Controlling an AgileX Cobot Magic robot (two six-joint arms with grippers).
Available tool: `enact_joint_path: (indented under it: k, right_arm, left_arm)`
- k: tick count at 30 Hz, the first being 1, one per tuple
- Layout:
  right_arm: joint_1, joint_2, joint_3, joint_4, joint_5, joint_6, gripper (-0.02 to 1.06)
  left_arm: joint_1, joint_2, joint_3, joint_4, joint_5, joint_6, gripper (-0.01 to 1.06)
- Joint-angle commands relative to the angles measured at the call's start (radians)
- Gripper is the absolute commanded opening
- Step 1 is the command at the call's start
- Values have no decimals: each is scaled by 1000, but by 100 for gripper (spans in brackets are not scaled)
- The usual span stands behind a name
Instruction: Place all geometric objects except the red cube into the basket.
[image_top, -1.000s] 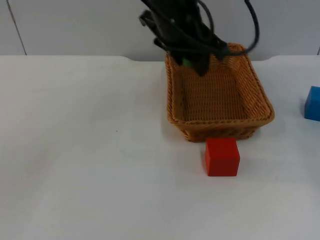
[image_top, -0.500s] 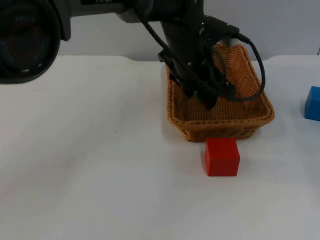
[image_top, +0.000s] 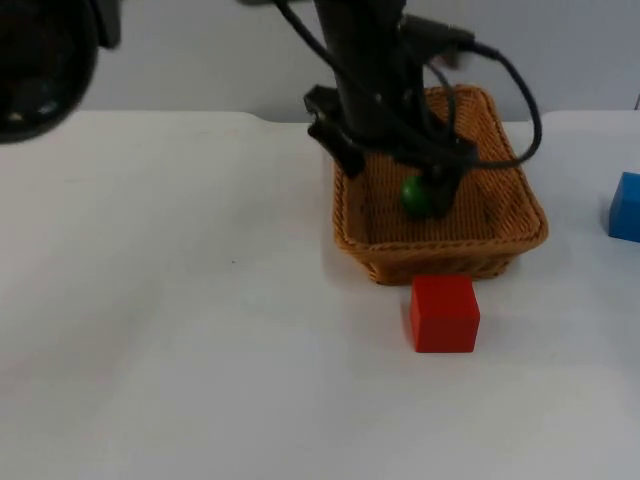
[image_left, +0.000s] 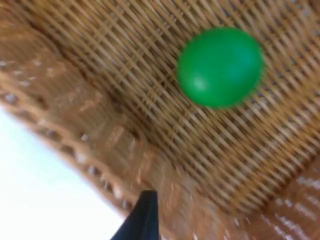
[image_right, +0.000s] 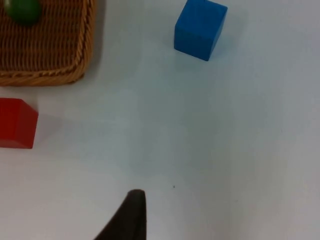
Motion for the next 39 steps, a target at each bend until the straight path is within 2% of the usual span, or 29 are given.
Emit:
enact_joint_path:
  k: [1, 5, 10, 13, 15, 17, 18, 19, 20, 21, 25, 26, 31, 32, 36, 39]
  right_arm:
    - [-8, 1, -2, 3, -11, 0, 105]
    - [-8, 1, -2, 2, -11, 0, 105]
    - [-8, 1, -2, -12, -9, 0, 105]
    - [-8, 1, -2, -12, -6, 0, 105]
    - [-8, 1, -2, -12, -6, 0, 105]
    - [-8, 1, -2, -12, -6, 0, 105]
    - [-8, 1, -2, -12, -5, 0, 105]
    - [-8, 1, -2, -12, -5, 0, 105]
    - [-8, 1, -2, -12, -4, 0, 105]
    - [-8, 1, -2, -12, -4, 0, 105]
    - [-8, 1, -2, -12, -4, 0, 105]
    - [-8, 1, -2, -12, -4, 0, 105]
    - [-8, 1, -2, -10, -2, 0, 105]
    - [-8, 1, -2, -10, -2, 0, 105]
    - [-8, 1, -2, -10, 4, 0, 105]
    - [-8, 1, -2, -10, 6, 0, 105]
  left_arm:
    - [-3, -74, -9, 19, 75, -24, 97]
    - [7, -147, 31, 26, 119, -28, 97]
    - [50, -262, 175, 17, 119, -41, 97]
    - [88, -356, 311, 4, 68, -43, 97]
    - [132, -462, 476, 1, -14, -54, 97]
    - [143, -486, 512, 1, -32, -57, 97]
    - [177, -549, 623, -1, -88, -72, 97]
    - [189, -572, 660, -1, -104, -74, 97]
    - [223, -641, 754, -7, -146, -83, 97]
    - [223, -641, 754, -7, -146, -83, 97]
    - [325, -805, 988, -25, -232, -87, 97]
    - [325, -805, 988, -25, -232, -87, 97]
    - [446, -978, 1214, -57, -295, -90, 97]
    - [446, -978, 1214, -57, -295, -90, 97]
    - [501, -1115, 1360, -79, -357, -90, 97]
    - [503, -1195, 1434, -76, -387, -103, 97]
